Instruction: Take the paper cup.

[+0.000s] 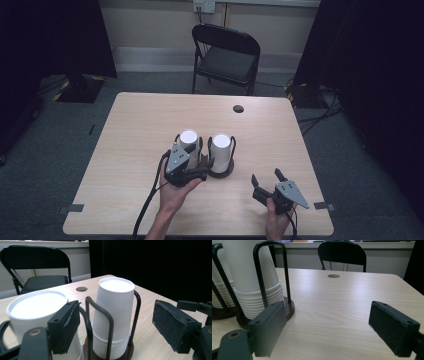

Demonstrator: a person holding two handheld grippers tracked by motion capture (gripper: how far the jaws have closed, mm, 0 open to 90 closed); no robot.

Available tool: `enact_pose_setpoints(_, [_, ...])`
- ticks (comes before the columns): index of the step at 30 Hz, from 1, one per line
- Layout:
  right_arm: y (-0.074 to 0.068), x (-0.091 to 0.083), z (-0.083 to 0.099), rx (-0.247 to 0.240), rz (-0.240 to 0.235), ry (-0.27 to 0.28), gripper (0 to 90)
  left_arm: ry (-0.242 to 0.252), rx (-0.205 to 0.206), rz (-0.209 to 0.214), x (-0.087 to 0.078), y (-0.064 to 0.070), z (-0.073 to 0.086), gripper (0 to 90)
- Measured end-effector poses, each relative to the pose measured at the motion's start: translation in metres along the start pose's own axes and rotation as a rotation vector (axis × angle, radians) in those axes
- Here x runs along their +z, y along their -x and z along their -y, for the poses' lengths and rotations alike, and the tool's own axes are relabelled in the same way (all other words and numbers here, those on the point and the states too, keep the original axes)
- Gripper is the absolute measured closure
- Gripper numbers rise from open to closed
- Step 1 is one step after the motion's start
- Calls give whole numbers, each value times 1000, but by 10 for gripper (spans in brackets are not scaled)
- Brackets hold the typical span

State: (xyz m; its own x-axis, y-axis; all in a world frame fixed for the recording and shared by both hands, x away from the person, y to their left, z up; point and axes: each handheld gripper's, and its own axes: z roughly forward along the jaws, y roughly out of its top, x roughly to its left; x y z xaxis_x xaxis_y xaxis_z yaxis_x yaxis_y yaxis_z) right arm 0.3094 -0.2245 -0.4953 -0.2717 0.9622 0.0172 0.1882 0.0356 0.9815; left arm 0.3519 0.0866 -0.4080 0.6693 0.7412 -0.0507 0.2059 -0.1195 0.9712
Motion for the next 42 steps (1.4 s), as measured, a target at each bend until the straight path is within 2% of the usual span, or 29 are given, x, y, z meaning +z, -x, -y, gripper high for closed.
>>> enact_pose_setpoints(7, [0, 0, 0, 1, -7, 9, 133, 5, 16, 6, 12, 0, -15, 242])
enact_pose_setpoints(10, [1, -1, 0, 2, -8, 9, 133, 3, -1, 26, 18, 2, -21, 261])
enact_pose_setpoints(11, [1, -1, 0, 2, -8, 9, 133, 5, 15, 26, 19, 2, -23, 263])
enact_pose_setpoints(15, [0, 0, 0, -3, -8, 4, 134, 10, 25, 38, 25, 3, -30, 266])
enact_pose_setpoints(18, [0, 0, 0, -4, -8, 6, 133, 1, 37, 51, 34, 2, -36, 257])
enact_pose_setpoints(21, [0, 0, 0, -3, -9, 8, 134, 7, 44, 79, 40, 2, -39, 206])
enact_pose_setpoints(23, [1, 0, 0, -4, -13, 6, 134, 6, 41, 94, 44, 2, -38, 179])
enact_pose_setpoints(30, [1, 0, 0, -2, -17, 7, 134, -47, 42, 70, 61, -4, -32, 192])
enact_pose_setpoints(42, [1, 0, 0, -3, -17, 7, 136, -85, 64, 57, 71, -6, -26, 211])
